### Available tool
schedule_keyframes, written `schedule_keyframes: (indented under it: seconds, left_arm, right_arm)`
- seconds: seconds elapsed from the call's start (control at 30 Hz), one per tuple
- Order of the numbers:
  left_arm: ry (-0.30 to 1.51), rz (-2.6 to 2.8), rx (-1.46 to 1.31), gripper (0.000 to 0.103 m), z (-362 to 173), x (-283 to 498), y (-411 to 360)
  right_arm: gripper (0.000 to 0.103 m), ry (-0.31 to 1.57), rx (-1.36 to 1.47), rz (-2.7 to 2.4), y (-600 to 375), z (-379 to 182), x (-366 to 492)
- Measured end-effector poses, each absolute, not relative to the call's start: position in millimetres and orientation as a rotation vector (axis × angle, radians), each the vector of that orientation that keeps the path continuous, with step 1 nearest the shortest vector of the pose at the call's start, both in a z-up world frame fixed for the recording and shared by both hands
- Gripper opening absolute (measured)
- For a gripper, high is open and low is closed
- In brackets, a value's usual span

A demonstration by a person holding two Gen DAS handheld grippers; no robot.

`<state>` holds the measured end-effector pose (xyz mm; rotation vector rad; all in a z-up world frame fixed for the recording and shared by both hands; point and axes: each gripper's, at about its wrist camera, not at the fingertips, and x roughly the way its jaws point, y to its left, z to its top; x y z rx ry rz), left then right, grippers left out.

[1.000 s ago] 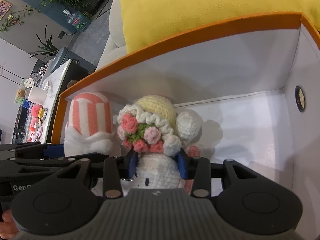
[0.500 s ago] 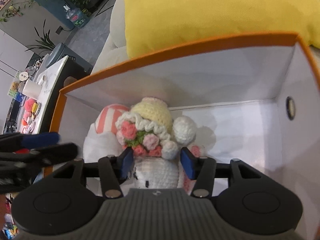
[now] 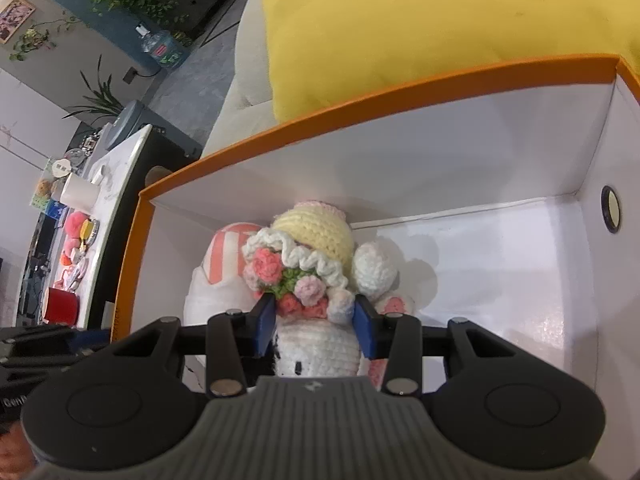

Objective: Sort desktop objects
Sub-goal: 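Carry both plushes over the orange box and lower them inside, then open both tools to release the plushes and lift out of the box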

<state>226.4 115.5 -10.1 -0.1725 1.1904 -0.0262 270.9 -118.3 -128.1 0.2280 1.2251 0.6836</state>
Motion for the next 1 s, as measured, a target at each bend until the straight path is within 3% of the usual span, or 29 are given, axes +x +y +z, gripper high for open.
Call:
schedule_keyframes:
  seconds: [0.4,0.77,0.87,0.93,1.0]
  left_arm:
    - [1.077,-0.005,-0.094,0.033,23,189,110]
    - [0.97,-0.07,0.051,0.034,38,73,85]
    - [0.964,-0.074,0.087,0.04,25,53,79]
    - [0.966,-0.079,0.117,0.054,15,46,76]
    - [0.967,-0.088,0.155,0.054,6,40,72]
  right_arm:
    - [0.048,1.115,0.079,0.662,-121,-92,248]
    - [0.048,0.877,-0.011,0.755,-174,-41,113]
    - [0.048,0.887,-0.059,0.746,-180,-54,79]
    - [0.048,0.918,-0.106,0.717,-180,-66,63]
    - [0.051,0.949,-0.129,0.698,-182,-77,57]
